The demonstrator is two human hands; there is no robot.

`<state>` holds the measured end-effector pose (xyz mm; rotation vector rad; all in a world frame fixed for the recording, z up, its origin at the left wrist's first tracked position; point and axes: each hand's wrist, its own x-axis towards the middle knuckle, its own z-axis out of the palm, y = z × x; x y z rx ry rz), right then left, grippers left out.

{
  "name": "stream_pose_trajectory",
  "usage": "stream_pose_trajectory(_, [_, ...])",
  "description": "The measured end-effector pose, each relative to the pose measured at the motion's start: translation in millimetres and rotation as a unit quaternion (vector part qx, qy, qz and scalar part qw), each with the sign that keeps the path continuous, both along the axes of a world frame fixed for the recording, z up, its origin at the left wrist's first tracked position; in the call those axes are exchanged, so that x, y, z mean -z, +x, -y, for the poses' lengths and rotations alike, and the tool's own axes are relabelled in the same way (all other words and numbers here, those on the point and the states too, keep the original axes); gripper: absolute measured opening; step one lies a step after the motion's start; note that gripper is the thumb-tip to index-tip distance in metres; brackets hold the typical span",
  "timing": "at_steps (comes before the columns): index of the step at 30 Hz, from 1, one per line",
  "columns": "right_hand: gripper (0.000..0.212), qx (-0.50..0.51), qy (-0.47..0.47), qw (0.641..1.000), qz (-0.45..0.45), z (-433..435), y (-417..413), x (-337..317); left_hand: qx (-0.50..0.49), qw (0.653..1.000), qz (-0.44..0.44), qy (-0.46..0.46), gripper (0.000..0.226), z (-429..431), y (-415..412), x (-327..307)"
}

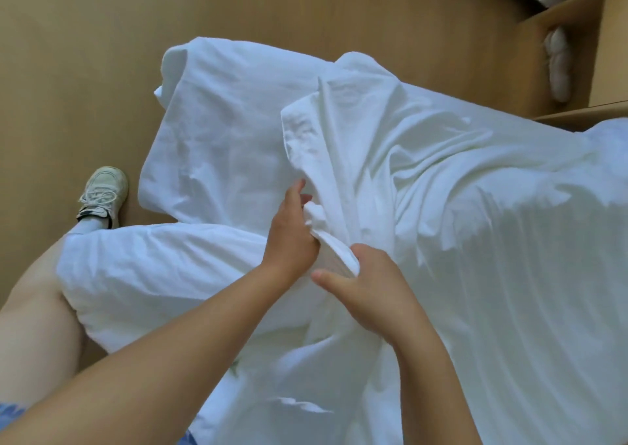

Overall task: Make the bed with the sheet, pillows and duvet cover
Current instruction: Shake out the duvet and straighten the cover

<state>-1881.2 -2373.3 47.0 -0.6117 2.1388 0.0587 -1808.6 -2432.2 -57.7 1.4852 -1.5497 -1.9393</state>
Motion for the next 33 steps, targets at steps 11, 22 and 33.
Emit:
stream_pose_trajectory(11, [0.014,0.079,-0.303,0.935,-0.167,-3.6,-6.4,22.1,0.1,0.99,-0.088,-0.044,0.017,-4.5,16.1,-18.7])
stream_pose_trajectory(22, [0.024,-0.165,0.029,0.959,-0.228,-12.2,-16.2,3.6,0.092,0.991,-0.037,-0.085,0.019,-8.0,17.7,-10.9])
stream_pose_trajectory(33, [0.031,-0.122,-0.299,0.939,-0.119,-16.6,-7.1,3.0,0.22,0.941,0.111,-0.232,0.026,10.1,5.4,-33.4])
